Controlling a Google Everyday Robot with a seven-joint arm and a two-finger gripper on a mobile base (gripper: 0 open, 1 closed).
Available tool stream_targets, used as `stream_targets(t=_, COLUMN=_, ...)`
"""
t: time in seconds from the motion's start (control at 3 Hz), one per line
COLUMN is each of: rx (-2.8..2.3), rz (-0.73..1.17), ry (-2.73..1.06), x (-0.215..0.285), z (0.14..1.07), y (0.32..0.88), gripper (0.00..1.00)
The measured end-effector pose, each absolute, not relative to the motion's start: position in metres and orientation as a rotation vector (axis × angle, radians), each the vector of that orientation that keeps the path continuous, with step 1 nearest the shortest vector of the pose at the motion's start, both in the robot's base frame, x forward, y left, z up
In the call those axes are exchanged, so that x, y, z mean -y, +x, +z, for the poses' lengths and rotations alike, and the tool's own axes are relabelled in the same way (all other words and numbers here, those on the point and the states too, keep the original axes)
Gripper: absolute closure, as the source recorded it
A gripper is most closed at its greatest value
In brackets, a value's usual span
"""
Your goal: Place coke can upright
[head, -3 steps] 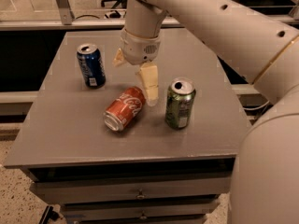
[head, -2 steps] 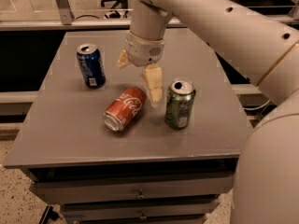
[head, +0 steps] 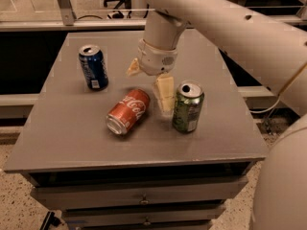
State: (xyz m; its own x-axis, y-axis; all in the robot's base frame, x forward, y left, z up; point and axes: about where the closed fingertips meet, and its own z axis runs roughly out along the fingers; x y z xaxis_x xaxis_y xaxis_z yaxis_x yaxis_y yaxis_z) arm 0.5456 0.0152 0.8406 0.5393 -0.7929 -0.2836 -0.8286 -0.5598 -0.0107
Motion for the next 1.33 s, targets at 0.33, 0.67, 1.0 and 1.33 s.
stream_targets(t=0.33, rx=-1.407, rz=0.384, ry=-2.623, x=-0.013, z=0.836, y=0.543, gripper=0.00)
stream_targets(t=0.67, rx=-1.422, rz=0.392, ry=-2.612, x=-0.011, z=0.837, y=0.541, gripper=0.18)
stream_targets(t=1.0, rx=-1.444, rz=0.394, ry=-2.600, x=-0.012, z=0.841, y=0.542, gripper=0.41)
stream_targets(t=1.33, rx=-1.466, rz=0.391, ry=-2.589, x=-0.014, z=0.847, y=0.546, gripper=0.64)
